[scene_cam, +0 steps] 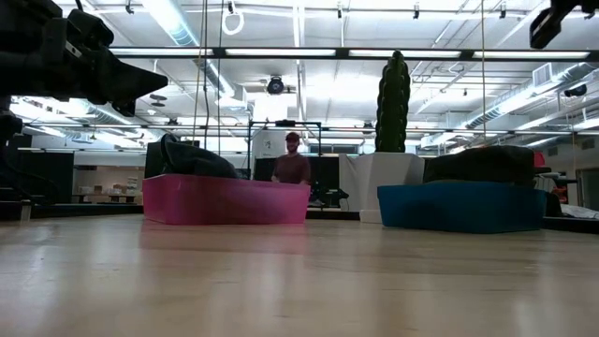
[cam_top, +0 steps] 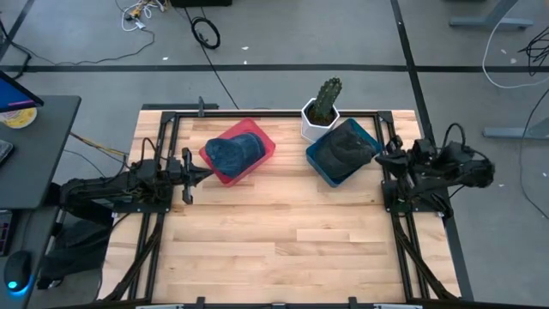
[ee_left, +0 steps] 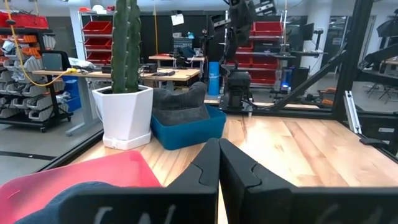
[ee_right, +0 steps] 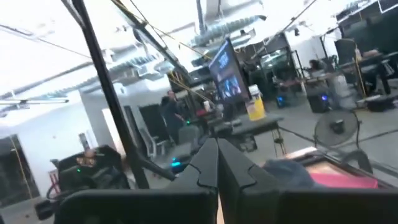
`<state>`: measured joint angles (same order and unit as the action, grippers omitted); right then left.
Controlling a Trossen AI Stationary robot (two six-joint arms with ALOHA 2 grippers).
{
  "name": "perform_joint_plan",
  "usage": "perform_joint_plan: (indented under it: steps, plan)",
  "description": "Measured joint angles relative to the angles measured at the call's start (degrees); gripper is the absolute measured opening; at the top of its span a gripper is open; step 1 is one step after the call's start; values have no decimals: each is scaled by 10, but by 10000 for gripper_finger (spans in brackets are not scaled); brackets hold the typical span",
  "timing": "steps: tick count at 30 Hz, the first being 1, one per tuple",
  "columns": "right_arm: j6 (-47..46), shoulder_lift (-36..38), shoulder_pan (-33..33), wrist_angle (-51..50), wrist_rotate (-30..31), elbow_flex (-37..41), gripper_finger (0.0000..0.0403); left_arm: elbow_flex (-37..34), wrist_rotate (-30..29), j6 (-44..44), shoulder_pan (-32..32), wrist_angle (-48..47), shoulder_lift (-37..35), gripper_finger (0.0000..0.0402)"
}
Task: Pick & Place hat
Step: Return to Home Position
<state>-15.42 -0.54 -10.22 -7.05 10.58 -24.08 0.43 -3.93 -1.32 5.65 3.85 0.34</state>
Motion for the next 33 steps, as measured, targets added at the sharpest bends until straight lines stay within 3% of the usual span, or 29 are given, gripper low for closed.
perform_joint_plan:
  steps: [3,6,12,26,33]
  plan:
    - [-13,1,0,48,-1,47,0,0,0,0,0,1,0,3]
    - [-31,6,0,163,-1,103,0,0,0,0,0,0,0,3]
    - [28,6,17,255,33,165,0,0,0,0,0,-1,0,3]
    - [41,5,76,249,12,160,0,0,0,0,0,-1,0,3]
    - [97,5,76,154,9,119,0,0,0,0,0,-1,0,3]
